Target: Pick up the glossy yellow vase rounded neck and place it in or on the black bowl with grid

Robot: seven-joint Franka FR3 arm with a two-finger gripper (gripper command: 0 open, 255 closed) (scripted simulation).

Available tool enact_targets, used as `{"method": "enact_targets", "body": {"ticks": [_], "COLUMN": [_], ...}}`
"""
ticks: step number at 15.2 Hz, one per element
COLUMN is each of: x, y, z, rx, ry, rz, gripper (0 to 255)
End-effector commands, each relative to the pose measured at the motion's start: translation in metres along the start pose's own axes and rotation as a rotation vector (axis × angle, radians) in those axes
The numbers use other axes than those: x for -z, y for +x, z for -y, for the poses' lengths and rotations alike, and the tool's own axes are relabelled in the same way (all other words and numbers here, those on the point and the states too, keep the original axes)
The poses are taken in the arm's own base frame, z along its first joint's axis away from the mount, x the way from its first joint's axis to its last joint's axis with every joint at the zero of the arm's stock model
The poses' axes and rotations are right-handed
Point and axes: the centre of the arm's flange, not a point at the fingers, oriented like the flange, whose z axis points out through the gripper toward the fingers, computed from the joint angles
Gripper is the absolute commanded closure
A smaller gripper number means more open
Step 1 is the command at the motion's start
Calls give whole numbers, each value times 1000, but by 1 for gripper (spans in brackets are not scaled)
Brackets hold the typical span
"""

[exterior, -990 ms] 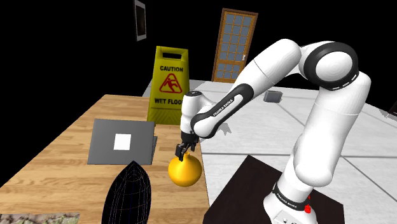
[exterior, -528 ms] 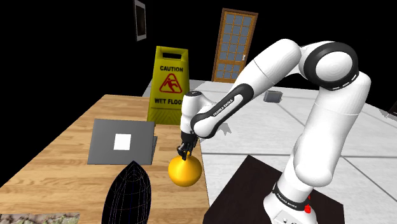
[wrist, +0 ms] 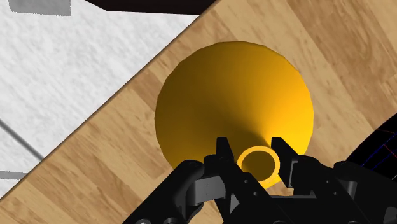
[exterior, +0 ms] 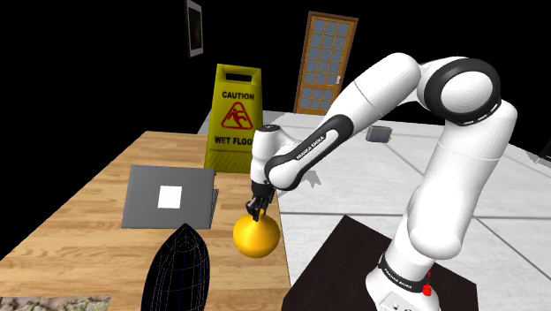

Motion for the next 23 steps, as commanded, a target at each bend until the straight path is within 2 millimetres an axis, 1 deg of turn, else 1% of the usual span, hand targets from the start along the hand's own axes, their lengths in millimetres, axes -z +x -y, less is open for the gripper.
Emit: {"method": "enact_targets", "body": {"ticks": [1, 23], "x": [10, 126], "y": [0, 0], "z": [0, 0], "rx": [0, 0], "ry": [0, 0], "rz": [-1, -1], "gripper": [255, 255]}}
